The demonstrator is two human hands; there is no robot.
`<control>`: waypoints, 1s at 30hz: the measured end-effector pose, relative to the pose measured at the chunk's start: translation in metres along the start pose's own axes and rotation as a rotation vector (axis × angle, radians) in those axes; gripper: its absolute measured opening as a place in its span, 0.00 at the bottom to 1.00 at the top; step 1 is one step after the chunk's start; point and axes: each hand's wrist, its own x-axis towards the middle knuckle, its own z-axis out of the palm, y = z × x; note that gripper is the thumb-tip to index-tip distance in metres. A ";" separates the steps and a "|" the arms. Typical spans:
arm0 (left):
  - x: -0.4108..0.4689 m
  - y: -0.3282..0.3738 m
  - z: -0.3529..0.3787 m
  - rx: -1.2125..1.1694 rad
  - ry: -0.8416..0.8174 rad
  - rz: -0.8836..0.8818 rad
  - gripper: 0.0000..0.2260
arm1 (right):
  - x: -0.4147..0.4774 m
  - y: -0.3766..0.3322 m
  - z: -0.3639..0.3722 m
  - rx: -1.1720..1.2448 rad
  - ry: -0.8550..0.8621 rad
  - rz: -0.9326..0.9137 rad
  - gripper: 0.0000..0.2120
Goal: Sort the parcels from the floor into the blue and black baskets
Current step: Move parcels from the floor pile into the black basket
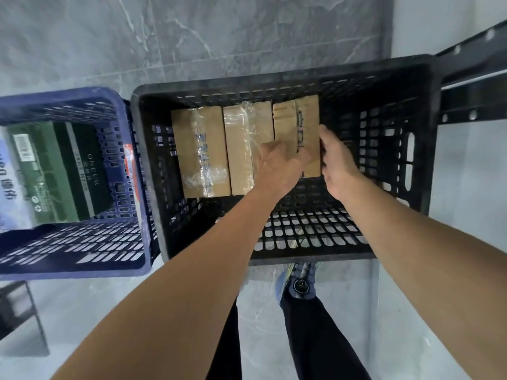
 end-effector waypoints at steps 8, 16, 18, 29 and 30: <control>0.009 -0.007 0.009 0.061 -0.026 0.059 0.22 | 0.002 0.011 0.005 0.020 0.016 -0.058 0.25; 0.006 -0.002 0.011 0.037 -0.052 0.015 0.23 | 0.002 0.001 0.001 -0.047 -0.045 0.015 0.26; 0.002 0.002 0.009 0.000 -0.061 0.000 0.29 | -0.001 -0.003 -0.001 -0.051 -0.049 0.021 0.20; -0.043 0.035 -0.027 -0.189 -0.045 -0.067 0.28 | -0.065 -0.045 -0.005 0.014 -0.037 -0.101 0.31; -0.052 0.040 -0.032 -0.192 -0.045 -0.057 0.27 | -0.074 -0.049 -0.006 0.027 -0.030 -0.109 0.31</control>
